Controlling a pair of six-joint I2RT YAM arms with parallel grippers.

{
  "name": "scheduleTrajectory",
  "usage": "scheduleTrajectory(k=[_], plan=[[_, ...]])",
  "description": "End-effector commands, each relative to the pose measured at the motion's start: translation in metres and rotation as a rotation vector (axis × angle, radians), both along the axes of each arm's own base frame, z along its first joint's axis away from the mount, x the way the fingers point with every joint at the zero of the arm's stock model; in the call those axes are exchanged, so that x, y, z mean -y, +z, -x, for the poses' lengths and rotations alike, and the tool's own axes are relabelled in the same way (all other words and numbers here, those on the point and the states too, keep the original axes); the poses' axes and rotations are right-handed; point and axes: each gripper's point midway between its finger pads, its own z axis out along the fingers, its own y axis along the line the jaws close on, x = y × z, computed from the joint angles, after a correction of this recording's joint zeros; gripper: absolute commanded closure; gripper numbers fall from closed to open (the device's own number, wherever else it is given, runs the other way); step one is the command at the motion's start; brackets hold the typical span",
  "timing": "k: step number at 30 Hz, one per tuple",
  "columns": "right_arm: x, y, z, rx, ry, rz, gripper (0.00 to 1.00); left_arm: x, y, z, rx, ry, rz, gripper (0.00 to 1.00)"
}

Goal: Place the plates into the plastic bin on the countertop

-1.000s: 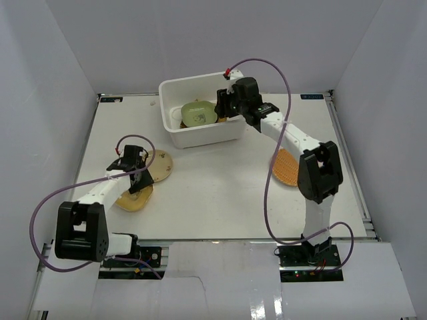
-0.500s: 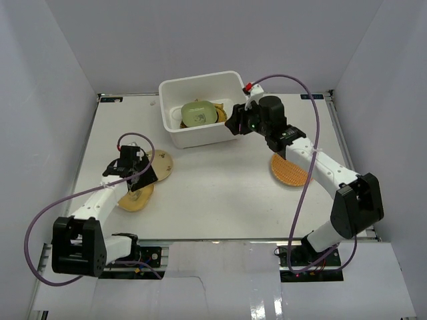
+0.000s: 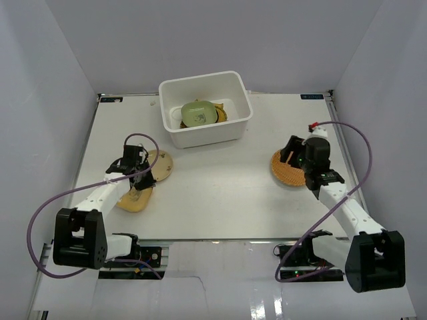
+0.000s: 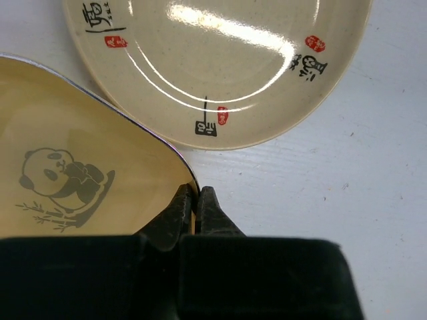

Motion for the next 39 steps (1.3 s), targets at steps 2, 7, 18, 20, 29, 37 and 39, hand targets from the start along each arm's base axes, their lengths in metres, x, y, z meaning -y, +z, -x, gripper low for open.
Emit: scheduleTrajectory(k=[2,7,18,20,29,37,39], plan=[[0.073,0.003,0.0,0.036,-0.265,-0.114,0.25,0.015,0.008,0.002,0.027,-0.049,0.057,1.0],[0.115,-0.035,0.026,-0.018,-0.422,-0.165,0.11,0.037,0.036,0.005,0.101,-0.108,0.133,1.0],[0.142,-0.093,0.057,-0.124,-0.544,-0.315,0.14,0.083,0.211,-0.03,0.467,-0.173,0.311,1.0],[0.138,-0.103,0.059,-0.155,-0.542,-0.359,0.16,0.096,0.235,-0.042,0.517,-0.193,0.317,1.0],[0.104,-0.129,0.056,-0.222,-0.459,-0.581,0.3,0.162,0.306,-0.165,0.665,-0.245,0.228,1.0],[0.093,-0.14,0.057,-0.242,-0.434,-0.64,0.46,0.224,0.288,-0.265,0.689,-0.319,0.146,1.0],[0.091,-0.141,0.056,-0.241,-0.433,-0.66,0.51,0.241,0.253,-0.281,0.65,-0.353,0.128,1.0]])
